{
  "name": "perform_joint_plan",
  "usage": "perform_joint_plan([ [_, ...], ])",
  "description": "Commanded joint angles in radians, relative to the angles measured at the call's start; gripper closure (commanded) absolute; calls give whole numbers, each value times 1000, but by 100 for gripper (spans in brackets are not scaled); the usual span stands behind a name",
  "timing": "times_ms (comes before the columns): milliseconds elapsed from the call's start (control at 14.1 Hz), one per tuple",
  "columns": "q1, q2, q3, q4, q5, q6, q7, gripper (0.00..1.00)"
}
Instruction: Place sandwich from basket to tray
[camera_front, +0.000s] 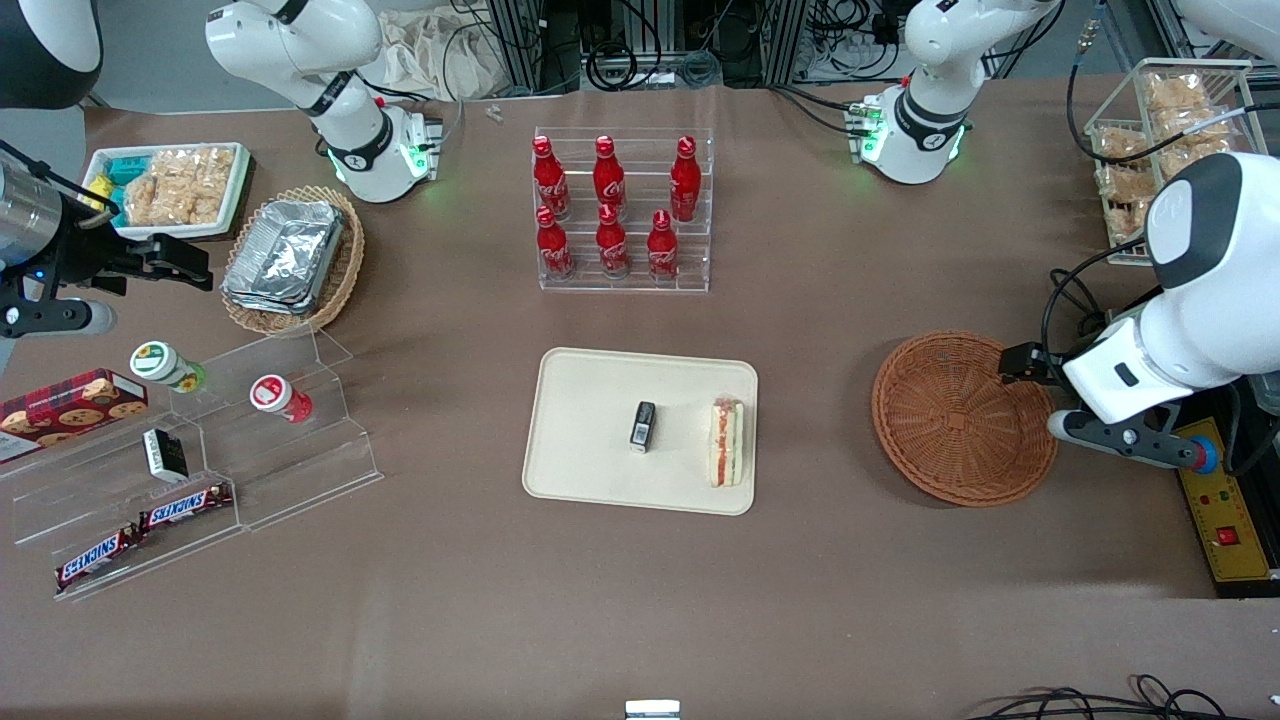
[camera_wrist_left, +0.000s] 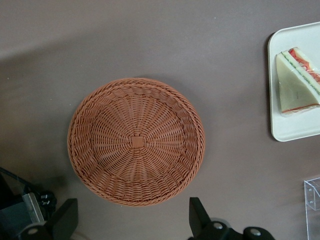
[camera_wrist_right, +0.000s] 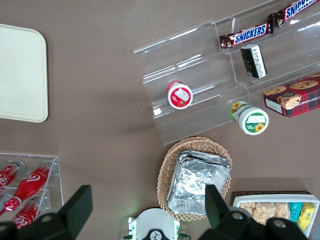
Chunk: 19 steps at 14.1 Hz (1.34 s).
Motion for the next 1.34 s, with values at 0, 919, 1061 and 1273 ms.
perform_joint_plan([
  [0,6,-59,-3,-17,6,-8,4,0],
  [919,-99,-99,62,7,5,-14,-201,0],
  [1061,-231,-102,194,16,5,-32,-190,0],
  [1273,-313,-100,293,50,-15,-63,-143,0],
])
